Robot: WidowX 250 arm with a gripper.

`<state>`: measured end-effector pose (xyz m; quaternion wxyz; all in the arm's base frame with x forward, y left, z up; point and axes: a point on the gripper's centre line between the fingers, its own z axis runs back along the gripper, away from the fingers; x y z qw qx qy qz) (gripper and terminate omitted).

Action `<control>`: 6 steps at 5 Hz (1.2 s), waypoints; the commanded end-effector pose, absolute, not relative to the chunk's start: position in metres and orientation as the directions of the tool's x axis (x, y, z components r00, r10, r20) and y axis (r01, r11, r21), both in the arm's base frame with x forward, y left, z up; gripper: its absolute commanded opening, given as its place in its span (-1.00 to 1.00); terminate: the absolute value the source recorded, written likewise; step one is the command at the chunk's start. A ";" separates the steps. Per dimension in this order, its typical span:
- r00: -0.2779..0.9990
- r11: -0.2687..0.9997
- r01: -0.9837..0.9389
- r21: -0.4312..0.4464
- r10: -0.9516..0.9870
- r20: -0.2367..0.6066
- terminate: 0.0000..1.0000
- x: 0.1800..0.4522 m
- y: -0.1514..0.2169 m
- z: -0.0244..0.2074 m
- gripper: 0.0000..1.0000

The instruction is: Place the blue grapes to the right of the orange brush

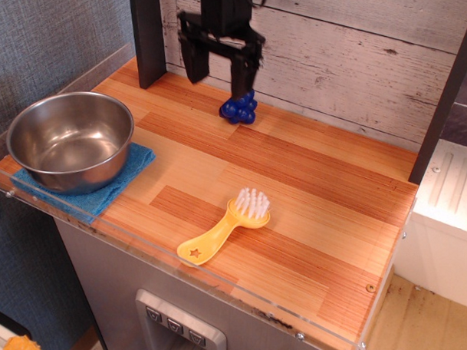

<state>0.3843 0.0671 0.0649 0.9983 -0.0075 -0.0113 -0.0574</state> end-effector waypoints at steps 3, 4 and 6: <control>0.992 1.000 -0.011 0.009 0.010 0.122 -1.00 0.421 0.064 0.051 1.00; 0.992 1.000 -0.016 0.002 0.016 0.126 -1.00 0.420 0.066 0.050 -1.00; 0.991 0.999 -0.004 -0.039 0.009 0.131 -1.00 0.410 0.068 0.077 -1.00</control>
